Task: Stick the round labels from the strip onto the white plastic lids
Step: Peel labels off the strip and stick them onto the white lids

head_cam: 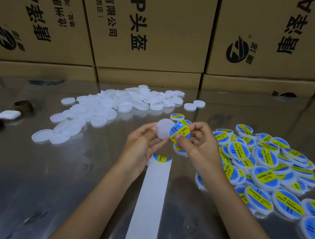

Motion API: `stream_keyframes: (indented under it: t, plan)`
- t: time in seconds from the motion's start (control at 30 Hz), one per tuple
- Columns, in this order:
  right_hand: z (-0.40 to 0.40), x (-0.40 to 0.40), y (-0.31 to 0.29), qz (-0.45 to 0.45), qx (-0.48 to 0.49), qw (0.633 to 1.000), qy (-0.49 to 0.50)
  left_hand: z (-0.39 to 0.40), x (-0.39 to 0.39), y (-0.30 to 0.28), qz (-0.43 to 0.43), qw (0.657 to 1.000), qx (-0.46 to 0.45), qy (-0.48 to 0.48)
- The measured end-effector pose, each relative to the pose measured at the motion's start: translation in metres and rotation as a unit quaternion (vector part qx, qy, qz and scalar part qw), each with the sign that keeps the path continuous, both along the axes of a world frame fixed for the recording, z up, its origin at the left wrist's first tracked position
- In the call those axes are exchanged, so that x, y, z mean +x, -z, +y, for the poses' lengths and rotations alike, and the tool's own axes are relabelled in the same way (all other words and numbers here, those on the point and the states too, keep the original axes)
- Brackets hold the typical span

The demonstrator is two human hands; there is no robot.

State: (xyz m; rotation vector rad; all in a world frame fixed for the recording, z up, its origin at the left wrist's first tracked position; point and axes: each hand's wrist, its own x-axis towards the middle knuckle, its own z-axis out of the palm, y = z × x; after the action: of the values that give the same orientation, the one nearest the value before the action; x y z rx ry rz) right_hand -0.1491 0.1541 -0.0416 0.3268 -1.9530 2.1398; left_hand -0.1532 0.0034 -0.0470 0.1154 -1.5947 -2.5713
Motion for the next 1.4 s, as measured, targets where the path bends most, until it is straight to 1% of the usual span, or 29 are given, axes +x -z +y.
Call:
stream_keyframes:
  t: [0.07,0.13,0.4,0.63,0.77,0.83,0.9,0.97,1.1,1.23,1.4]
  plan:
    - [-0.002,0.000,0.000,0.011,0.014,1.000,0.002,0.005,0.004,-0.002,0.003,0.999,0.015,0.049]
    - [-0.004,0.000,0.000,0.020,0.031,0.999,0.014,0.008,0.006,-0.003,0.005,0.997,0.019,0.073]
    - [-0.004,-0.002,0.002,0.023,0.027,0.999,0.032,0.010,0.007,-0.003,0.005,0.996,0.019,0.090]
    - [-0.003,-0.005,0.006,0.039,0.054,0.996,0.054,0.011,0.009,-0.001,0.034,0.992,-0.013,0.118]
    - [-0.002,-0.007,0.010,0.057,0.102,0.990,0.083,0.011,0.010,-0.002,0.032,0.993,-0.033,0.112]
    - [-0.001,-0.008,0.012,0.081,0.151,0.978,0.119,0.011,0.010,-0.003,0.025,0.993,-0.020,0.112]
    - [-0.001,-0.007,0.014,0.108,0.180,0.967,0.146,0.011,0.010,-0.004,0.011,0.994,0.007,0.107]
    - [0.000,-0.008,0.014,0.115,0.178,0.965,0.151,0.011,0.010,-0.005,-0.004,0.994,0.039,0.100]
    - [0.003,-0.011,0.014,0.070,0.164,0.974,0.141,0.009,0.010,-0.007,-0.013,0.992,0.074,0.105]
    - [0.003,-0.013,0.017,0.081,0.178,0.971,0.140,0.010,0.012,-0.006,-0.008,0.990,0.056,0.127]
    - [0.007,-0.018,0.021,0.114,0.149,0.968,0.167,0.010,0.013,-0.006,-0.010,0.990,0.033,0.134]
